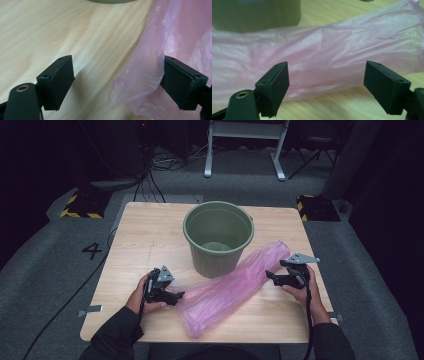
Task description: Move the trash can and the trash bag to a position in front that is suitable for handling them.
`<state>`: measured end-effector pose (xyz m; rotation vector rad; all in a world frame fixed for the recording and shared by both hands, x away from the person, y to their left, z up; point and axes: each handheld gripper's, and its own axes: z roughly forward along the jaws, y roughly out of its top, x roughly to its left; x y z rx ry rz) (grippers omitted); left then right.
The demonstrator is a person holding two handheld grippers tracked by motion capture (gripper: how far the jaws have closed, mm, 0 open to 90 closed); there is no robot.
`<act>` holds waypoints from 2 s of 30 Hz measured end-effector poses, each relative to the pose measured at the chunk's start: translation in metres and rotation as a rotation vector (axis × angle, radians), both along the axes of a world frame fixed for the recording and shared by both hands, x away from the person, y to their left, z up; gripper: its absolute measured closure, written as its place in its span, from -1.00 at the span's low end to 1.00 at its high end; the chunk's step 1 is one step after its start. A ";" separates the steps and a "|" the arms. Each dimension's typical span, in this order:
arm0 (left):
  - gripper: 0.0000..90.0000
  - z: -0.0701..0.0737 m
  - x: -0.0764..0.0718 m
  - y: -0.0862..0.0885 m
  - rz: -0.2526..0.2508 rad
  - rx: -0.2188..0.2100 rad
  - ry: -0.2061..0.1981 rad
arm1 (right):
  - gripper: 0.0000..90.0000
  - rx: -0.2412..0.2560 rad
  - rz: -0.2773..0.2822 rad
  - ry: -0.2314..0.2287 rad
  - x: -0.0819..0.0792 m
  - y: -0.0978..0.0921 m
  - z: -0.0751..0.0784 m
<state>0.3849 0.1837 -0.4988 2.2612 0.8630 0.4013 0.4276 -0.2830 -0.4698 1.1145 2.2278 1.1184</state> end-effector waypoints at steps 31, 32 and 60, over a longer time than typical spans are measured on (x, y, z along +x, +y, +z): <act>-0.50 0.014 -0.039 -0.075 -0.147 0.104 0.018 | -0.45 -0.029 0.050 0.056 -0.003 0.019 -0.018; -0.50 0.014 -0.038 -0.071 -0.142 0.094 0.025 | -0.45 -0.030 0.046 0.057 -0.002 0.020 -0.017; -0.49 0.000 -0.033 -0.026 -0.127 -0.028 0.046 | -0.39 -0.051 -0.016 -0.028 0.010 0.056 -0.007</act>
